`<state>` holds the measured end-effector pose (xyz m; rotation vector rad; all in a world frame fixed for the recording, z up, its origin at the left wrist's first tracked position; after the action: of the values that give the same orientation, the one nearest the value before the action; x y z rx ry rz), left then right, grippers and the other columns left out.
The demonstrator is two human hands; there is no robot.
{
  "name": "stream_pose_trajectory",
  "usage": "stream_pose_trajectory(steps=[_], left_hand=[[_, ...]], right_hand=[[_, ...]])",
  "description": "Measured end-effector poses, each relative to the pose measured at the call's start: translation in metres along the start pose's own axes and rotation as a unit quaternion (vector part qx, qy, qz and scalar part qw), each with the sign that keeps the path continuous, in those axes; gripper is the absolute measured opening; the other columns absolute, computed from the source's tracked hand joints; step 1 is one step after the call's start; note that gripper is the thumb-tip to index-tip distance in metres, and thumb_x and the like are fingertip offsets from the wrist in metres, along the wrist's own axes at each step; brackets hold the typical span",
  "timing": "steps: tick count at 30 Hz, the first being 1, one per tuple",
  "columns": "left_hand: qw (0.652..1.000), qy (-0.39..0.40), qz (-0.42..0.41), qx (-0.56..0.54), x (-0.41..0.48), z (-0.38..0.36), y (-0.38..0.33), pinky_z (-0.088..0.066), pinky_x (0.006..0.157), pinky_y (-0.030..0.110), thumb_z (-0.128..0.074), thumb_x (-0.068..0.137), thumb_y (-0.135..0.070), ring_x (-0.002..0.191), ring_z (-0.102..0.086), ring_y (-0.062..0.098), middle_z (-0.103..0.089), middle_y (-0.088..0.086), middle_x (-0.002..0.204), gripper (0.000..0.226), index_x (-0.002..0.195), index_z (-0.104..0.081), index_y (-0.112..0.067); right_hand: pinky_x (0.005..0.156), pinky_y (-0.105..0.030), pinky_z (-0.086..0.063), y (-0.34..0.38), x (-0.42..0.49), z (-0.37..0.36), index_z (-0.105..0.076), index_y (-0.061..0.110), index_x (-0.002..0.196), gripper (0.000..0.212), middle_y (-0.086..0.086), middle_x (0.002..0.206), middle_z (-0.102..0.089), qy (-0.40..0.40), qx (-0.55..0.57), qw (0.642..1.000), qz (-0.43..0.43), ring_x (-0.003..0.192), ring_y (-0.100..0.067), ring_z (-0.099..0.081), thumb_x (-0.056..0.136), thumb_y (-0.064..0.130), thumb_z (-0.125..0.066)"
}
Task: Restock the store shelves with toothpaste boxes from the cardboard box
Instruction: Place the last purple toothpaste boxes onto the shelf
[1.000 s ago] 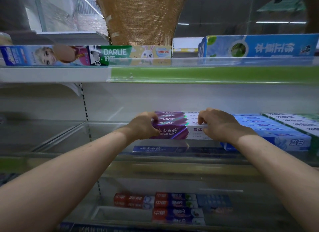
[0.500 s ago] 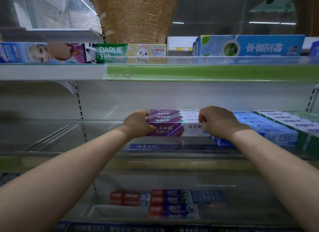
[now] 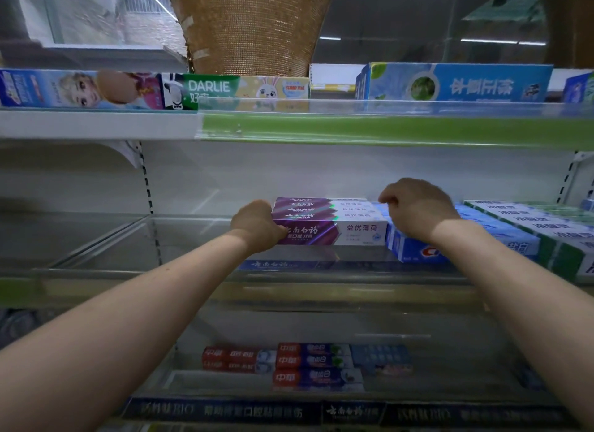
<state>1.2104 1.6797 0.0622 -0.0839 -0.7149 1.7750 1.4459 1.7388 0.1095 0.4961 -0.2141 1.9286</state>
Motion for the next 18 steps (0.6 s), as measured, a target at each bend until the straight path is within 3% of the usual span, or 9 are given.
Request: stream_pose_trajectory(steps=[6, 11, 13, 14, 15, 18], left_hand=[[0.998, -0.013, 0.0, 0.065, 0.005, -0.002, -0.007, -0.047, 0.073, 0.029, -0.066, 0.086, -0.029, 0.088, -0.06, 0.025, -0.065, 0.008, 0.1, 0.025, 0.102, -0.061, -0.01], [0.989, -0.028, -0.055, 0.136, -0.001, -0.001, -0.024, -0.048, 0.085, 0.033, -0.06, 0.085, -0.03, 0.107, -0.054, 0.027, -0.057, 0.006, 0.118, 0.036, 0.12, -0.055, -0.022], [0.981, -0.047, -0.086, 0.166, -0.006, -0.002, -0.033, -0.042, 0.081, 0.033, -0.056, 0.089, -0.027, 0.113, -0.046, 0.028, -0.05, 0.008, 0.117, 0.031, 0.119, -0.057, -0.021], [0.977, -0.048, -0.101, 0.181, -0.009, -0.005, -0.037, -0.039, 0.079, 0.033, -0.053, 0.09, -0.025, 0.113, -0.044, 0.028, -0.049, 0.009, 0.114, 0.027, 0.116, -0.059, -0.018], [0.974, -0.046, -0.112, 0.193, -0.011, -0.008, -0.039, -0.038, 0.078, 0.032, -0.05, 0.092, -0.022, 0.112, -0.042, 0.028, -0.049, 0.01, 0.112, 0.024, 0.113, -0.06, -0.016], [0.97, -0.023, -0.116, 0.213, -0.013, -0.01, -0.04, -0.04, 0.081, 0.034, -0.049, 0.093, -0.02, 0.113, -0.042, 0.028, -0.049, 0.011, 0.114, 0.022, 0.11, -0.06, -0.014]], right_hand=[[0.096, -0.031, -0.043, -0.015, -0.01, 0.0, -0.059, 0.024, 0.128, 0.041, 0.0, 0.138, -0.051, 0.045, -0.008, 0.999, -0.015, 0.122, -0.025, -0.049, 0.095, 0.007, -0.041], [0.096, -0.032, -0.039, 0.007, -0.021, -0.015, -0.059, 0.026, 0.126, 0.034, 0.001, 0.137, -0.048, 0.069, -0.018, 0.997, 0.04, 0.122, -0.025, -0.047, 0.097, 0.016, -0.046], [0.08, -0.031, -0.04, 0.016, -0.022, -0.019, -0.066, 0.023, 0.1, 0.024, -0.004, 0.121, -0.054, 0.064, -0.048, 0.995, 0.062, 0.107, -0.031, -0.052, 0.095, 0.012, -0.046], [0.072, -0.03, -0.037, 0.019, -0.022, -0.022, -0.061, 0.021, 0.083, 0.022, -0.006, 0.107, -0.055, 0.063, -0.061, 0.994, 0.067, 0.096, -0.033, -0.051, 0.093, 0.01, -0.045], [0.069, -0.03, -0.034, 0.019, -0.022, -0.026, -0.057, 0.017, 0.078, 0.02, -0.006, 0.099, -0.054, 0.064, -0.069, 0.993, 0.067, 0.091, -0.033, -0.05, 0.092, 0.009, -0.045], [0.07, -0.03, -0.034, 0.019, -0.019, -0.034, -0.056, 0.007, 0.101, 0.015, -0.01, 0.112, -0.055, 0.064, -0.082, 0.993, 0.064, 0.094, -0.031, -0.053, 0.092, 0.012, -0.046]])
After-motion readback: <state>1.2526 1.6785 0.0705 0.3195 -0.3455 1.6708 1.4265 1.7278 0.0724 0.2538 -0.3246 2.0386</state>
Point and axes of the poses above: each hand's wrist, its own x-axis towards the middle knuckle, its own z-axis out of the back of the hand, y = z × x, the point moved 9 cm from there along x, towards the middle knuckle
